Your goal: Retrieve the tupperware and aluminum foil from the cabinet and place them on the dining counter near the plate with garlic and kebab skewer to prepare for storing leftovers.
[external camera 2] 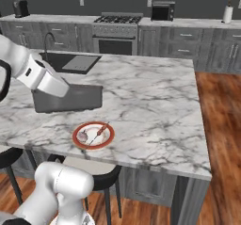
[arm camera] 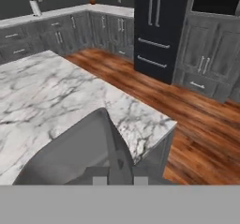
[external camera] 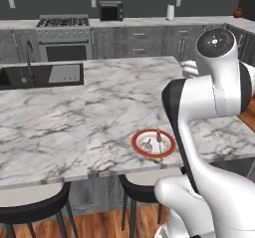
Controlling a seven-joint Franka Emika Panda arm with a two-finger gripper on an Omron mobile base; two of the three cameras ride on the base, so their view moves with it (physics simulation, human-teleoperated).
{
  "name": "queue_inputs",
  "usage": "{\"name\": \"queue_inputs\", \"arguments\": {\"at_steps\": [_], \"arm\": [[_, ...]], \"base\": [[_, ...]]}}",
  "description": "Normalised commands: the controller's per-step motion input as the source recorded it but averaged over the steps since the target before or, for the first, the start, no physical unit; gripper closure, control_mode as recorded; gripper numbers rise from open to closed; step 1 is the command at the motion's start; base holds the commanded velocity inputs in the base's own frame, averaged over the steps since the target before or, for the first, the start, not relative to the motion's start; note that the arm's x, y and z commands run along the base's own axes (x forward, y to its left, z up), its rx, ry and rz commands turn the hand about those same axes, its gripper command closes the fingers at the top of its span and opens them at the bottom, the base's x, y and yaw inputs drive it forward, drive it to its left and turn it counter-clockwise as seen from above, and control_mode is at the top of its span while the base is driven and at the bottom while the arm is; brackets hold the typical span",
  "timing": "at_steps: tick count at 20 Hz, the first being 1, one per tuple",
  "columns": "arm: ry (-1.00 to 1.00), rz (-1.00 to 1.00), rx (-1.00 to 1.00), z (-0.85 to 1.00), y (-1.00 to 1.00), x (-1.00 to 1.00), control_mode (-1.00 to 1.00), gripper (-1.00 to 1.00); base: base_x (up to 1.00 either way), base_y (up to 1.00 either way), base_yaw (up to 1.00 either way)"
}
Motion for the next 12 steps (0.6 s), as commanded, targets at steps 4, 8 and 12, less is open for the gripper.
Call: {"name": "queue_inputs", "arguments": {"at_steps": [4, 8, 12], "arm": [[-0.04, 0.32, 0.01, -0.75, 0.41, 0.22, -1.0, 1.0], [-0.14, 0.42, 0.0, -0.89, 0.76, 0.41, -1.0, 1.0], [-0.2, 0.38, 0.03, -0.7, 0.56, 0.53, -1.0, 1.0]], "base": [[0.0, 0.0, 0.0], [0.0, 0.0, 0.0], [0.0, 0.0, 0.0]]}}
